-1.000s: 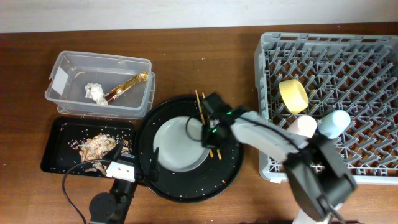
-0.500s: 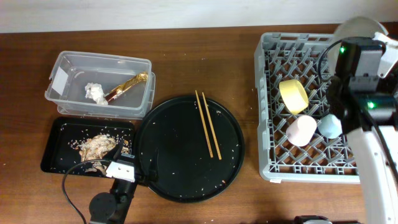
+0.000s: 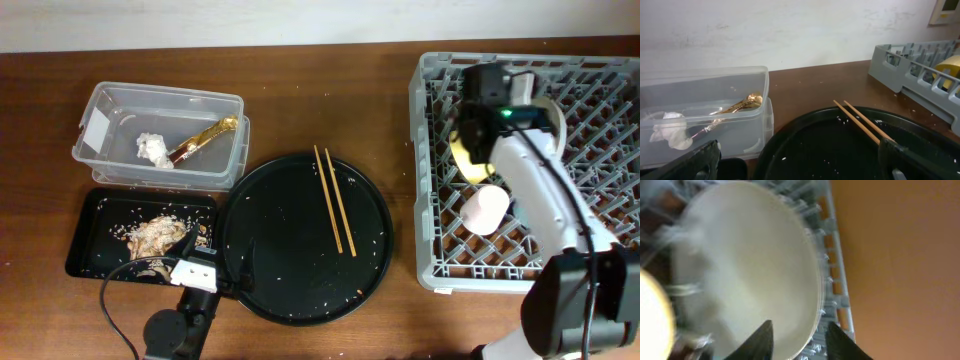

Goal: Sort waste into correct bins and load items into the dishwasher rack
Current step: 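Lift the white plate and stand it upright in the rack, then reach the right gripper back to the chopsticks on the round tray, then grasp the wooden chopsticks and carry them into the rack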

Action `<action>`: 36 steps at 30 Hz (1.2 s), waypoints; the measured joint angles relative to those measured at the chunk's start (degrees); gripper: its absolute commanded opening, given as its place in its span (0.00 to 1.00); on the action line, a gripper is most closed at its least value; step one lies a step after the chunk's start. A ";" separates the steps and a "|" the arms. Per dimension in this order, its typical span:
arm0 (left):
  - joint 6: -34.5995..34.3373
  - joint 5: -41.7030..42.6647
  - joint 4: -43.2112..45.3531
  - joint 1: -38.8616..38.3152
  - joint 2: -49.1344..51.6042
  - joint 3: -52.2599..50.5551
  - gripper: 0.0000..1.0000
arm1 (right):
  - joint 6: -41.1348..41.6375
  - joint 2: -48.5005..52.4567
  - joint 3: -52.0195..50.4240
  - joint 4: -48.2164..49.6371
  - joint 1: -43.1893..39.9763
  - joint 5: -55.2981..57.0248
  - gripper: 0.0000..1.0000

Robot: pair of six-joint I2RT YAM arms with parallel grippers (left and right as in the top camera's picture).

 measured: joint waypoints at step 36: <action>0.00 -0.02 -0.02 0.00 0.00 0.00 0.99 | 18.36 0.57 6.08 -7.48 17.92 -54.90 0.04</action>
